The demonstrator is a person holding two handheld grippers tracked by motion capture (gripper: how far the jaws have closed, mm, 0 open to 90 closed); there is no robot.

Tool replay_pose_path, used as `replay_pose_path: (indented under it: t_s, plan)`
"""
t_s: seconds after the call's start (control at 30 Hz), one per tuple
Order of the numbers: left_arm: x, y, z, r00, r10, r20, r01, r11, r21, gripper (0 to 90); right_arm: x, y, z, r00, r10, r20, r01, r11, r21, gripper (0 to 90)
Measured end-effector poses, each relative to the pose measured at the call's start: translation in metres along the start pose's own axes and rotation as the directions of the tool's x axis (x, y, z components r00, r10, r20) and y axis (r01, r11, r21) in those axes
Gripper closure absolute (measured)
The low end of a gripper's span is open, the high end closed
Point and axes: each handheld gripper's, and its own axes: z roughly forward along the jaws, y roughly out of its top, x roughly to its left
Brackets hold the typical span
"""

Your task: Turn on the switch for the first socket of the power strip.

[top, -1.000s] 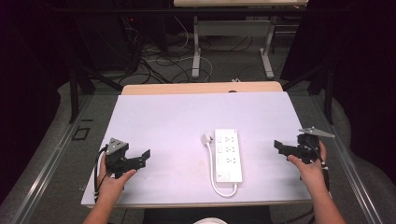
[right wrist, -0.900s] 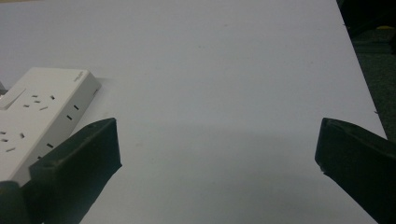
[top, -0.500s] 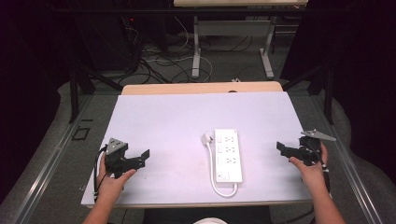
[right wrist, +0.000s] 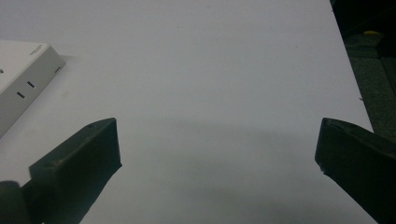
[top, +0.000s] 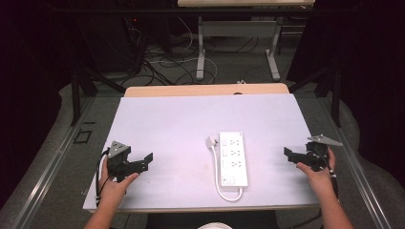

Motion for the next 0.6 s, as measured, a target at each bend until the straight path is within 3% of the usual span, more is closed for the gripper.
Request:
replay_pose_path:
  t_s: [0.03, 0.07, 0.23, 0.6]
  plan:
    - [0.0000, 0.0000, 0.0001, 1.0000, 0.001, 0.000, -0.001, 1.0000, 0.000, 6.1, -0.0005, -0.0009, 0.0021, 1.0000, -0.001, 0.010, 0.002, 1.000, -0.022, 0.0]
    - [-0.0001, 0.0000, 0.0001, 1.0000, -0.001, 0.002, 0.001, 1.0000, 0.001, 6.1, -0.0014, -0.0008, 0.0005, 1.0000, 0.001, -0.001, -0.001, 1.000, 0.001, 0.0]
    - [-0.0003, 0.0000, 0.0006, 1.0000, 0.001, 0.002, -0.001, 1.0000, 0.003, 6.1, -0.0029, -0.0034, 0.0014, 0.9997, 0.022, 0.008, -0.022, 1.000, -0.002, 0.0]
    - [0.0000, -0.0002, 0.0010, 1.0000, 0.000, 0.002, 0.000, 1.0000, 0.005, 6.1, -0.0028, -0.0065, 0.0054, 0.9999, 0.012, 0.007, -0.012, 1.000, 0.008, 0.0]
